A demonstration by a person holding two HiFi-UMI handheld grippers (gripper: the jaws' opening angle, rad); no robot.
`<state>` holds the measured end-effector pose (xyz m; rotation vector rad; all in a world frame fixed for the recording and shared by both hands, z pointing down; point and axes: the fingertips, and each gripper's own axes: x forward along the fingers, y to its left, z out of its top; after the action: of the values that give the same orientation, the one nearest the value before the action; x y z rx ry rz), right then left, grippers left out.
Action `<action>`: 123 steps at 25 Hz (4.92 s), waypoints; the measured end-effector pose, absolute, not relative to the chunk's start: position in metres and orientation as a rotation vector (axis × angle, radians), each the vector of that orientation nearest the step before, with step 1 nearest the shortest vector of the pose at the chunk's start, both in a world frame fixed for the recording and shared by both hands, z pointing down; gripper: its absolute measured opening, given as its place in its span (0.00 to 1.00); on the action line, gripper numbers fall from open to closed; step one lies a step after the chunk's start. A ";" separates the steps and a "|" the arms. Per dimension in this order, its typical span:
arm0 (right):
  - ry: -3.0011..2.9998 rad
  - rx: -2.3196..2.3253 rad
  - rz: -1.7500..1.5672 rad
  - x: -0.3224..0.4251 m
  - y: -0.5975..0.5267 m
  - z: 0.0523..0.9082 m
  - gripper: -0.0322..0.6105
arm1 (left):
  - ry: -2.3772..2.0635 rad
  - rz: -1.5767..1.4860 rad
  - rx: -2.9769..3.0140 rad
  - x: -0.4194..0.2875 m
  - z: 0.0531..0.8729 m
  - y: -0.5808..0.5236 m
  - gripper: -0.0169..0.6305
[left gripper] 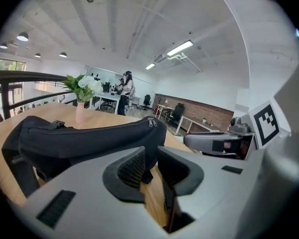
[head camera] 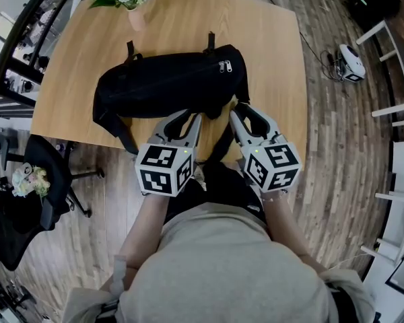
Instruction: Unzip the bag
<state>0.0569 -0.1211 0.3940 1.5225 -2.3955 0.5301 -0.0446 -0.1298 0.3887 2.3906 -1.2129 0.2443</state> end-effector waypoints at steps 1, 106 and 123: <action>-2.394 1.525 0.532 0.058 -0.122 0.394 0.24 | -1.212 0.244 2.391 -0.043 0.389 -0.131 0.16; -2.627 1.343 0.941 0.085 -0.224 0.405 0.15 | -1.509 0.916 2.786 0.035 0.375 -0.236 0.06; -2.624 1.361 0.884 0.089 -0.225 0.406 0.15 | -1.536 0.635 2.568 -0.004 0.373 -0.235 0.06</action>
<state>0.0887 -0.2254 0.4063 1.3607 -2.6237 0.8842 -0.0042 -0.2354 0.3731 2.5681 -1.5357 0.6354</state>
